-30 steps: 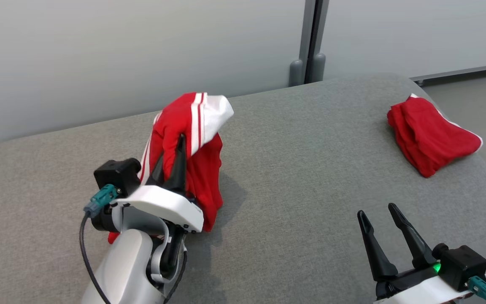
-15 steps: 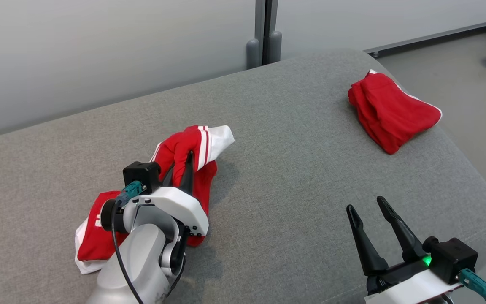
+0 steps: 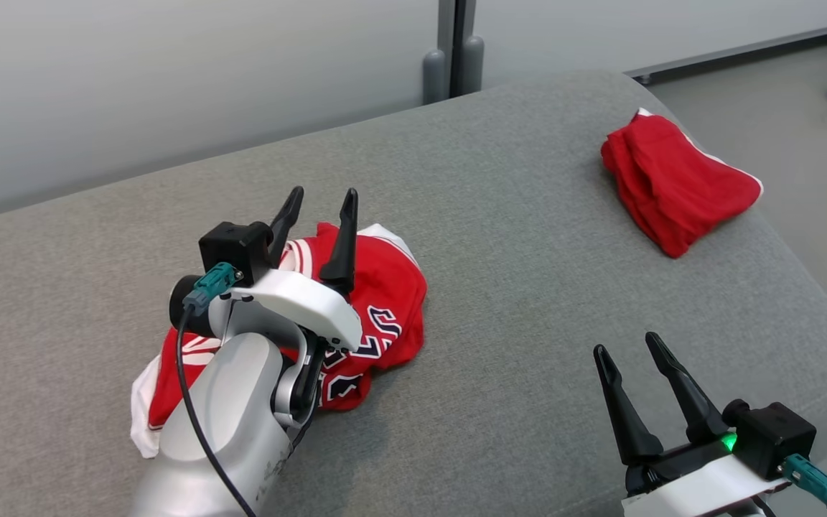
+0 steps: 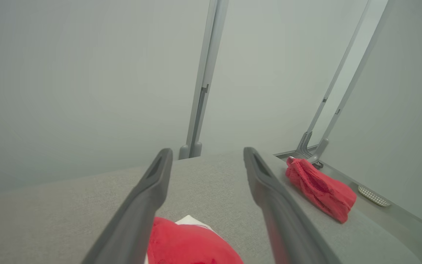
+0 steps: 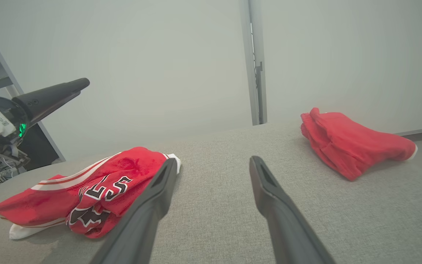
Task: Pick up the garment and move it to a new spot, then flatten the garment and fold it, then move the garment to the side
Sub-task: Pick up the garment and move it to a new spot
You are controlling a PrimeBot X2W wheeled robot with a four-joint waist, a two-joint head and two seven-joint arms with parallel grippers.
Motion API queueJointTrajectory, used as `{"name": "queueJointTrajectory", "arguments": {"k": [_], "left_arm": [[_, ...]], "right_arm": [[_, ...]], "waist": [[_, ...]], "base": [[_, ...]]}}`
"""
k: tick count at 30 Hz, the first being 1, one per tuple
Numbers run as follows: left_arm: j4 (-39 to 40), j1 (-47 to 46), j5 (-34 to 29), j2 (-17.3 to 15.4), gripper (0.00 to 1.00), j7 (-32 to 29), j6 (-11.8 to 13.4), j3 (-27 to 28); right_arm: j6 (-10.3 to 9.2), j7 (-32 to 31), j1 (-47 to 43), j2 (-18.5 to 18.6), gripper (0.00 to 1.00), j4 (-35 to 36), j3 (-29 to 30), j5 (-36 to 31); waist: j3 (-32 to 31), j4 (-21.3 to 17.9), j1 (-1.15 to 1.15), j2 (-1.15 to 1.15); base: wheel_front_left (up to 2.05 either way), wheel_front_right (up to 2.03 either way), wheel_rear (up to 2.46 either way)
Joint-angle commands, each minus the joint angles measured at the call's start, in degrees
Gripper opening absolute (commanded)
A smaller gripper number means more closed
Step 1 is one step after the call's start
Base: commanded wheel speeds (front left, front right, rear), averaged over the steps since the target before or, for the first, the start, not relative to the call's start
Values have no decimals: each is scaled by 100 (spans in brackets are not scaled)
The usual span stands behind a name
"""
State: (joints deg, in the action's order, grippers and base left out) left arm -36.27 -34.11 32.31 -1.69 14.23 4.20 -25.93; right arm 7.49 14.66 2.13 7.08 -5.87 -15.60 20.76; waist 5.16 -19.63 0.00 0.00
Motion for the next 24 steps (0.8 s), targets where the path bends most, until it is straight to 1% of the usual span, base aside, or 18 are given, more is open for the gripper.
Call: {"name": "queueJointTrajectory", "arguments": {"k": [1, 5, 8, 12, 17, 24], "left_arm": [[360, 22, -230, -127, 100, 75, 62, 305], [742, 336, -512, -157, 100, 76, 95, 502], [1084, 687, -723, -174, 100, 76, 112, 677], [1545, 1106, -1054, -253, 100, 76, 51, 850], [2072, 1672, -1416, -281, 100, 76, 102, 1240], [2442, 2338, -1791, -255, 100, 76, 175, 1634]], "right_arm": [[0, 34, 176, 0, 100, 137, -82, 7], [0, 34, 144, -9, 100, 113, -88, -8], [0, 34, 107, -4, 100, 93, -84, -17], [0, 34, 66, -12, 100, 83, -32, -31], [0, 34, 40, -60, 100, 77, 96, -42], [0, 34, -44, -116, 100, 143, 403, -180]], "waist": [[-100, 145, 0, 0], [-217, 342, 0, 0], [-322, 586, 0, 0], [-417, 930, 0, 0], [-524, 1308, 0, 0], [-700, 1712, 0, 0]], "base": [[0, 0, 0], [0, 0, 0], [0, 0, 0], [0, 0, 0], [0, 0, 0], [0, 0, 0]]}}
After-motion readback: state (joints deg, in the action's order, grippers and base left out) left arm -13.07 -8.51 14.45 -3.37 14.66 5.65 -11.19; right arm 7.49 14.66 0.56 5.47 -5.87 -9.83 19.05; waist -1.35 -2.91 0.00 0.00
